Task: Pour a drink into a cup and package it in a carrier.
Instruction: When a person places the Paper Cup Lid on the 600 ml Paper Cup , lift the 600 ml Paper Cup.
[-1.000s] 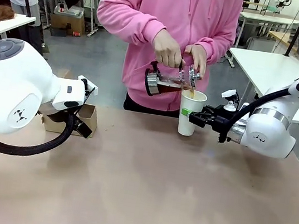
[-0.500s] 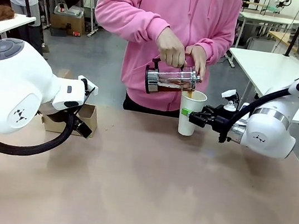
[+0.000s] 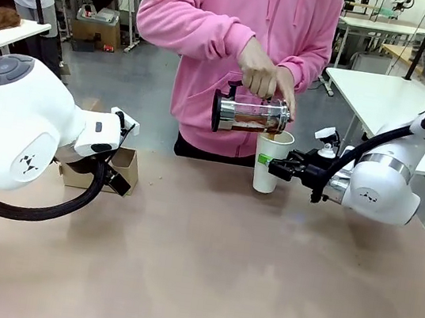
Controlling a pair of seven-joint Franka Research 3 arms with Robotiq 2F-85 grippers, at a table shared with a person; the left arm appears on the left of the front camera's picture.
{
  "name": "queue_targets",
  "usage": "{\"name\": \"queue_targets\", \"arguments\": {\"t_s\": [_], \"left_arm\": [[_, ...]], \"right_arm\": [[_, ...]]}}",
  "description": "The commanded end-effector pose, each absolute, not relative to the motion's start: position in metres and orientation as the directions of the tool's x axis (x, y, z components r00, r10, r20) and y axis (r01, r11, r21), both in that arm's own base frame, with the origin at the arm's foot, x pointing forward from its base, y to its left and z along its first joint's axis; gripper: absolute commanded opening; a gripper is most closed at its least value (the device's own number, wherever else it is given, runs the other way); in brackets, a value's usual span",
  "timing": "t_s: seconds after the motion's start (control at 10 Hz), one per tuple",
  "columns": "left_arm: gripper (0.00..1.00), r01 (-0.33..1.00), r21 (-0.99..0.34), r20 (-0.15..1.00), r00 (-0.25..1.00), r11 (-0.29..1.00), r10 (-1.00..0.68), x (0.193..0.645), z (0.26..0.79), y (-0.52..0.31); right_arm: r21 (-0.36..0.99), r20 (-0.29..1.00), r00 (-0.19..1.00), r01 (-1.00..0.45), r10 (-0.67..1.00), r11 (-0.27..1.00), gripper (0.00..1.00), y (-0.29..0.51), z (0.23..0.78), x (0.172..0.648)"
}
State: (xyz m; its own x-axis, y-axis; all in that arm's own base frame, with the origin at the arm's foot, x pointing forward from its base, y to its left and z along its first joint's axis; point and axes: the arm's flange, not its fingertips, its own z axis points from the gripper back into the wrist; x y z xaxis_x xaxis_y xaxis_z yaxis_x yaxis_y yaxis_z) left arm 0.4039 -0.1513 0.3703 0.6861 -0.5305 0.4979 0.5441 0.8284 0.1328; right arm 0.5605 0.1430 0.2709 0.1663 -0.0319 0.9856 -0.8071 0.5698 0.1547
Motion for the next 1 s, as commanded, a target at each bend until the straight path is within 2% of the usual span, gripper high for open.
{"name": "queue_targets", "arguments": {"t_s": [0.0,0.9], "left_arm": [[1.0,0.545,0.131,0.499,0.686,0.828,-0.53,0.4037,0.3706,-0.1513],[1.0,0.545,0.131,0.499,0.686,0.828,-0.53,0.4037,0.3706,-0.1513]], "right_arm": [[0.161,0.985,0.168,-0.798,-0.042,0.581,0.8,0.1452,0.2725,0.5592],[0.161,0.985,0.168,-0.798,-0.042,0.581,0.8,0.1452,0.2725,0.5592]]}}
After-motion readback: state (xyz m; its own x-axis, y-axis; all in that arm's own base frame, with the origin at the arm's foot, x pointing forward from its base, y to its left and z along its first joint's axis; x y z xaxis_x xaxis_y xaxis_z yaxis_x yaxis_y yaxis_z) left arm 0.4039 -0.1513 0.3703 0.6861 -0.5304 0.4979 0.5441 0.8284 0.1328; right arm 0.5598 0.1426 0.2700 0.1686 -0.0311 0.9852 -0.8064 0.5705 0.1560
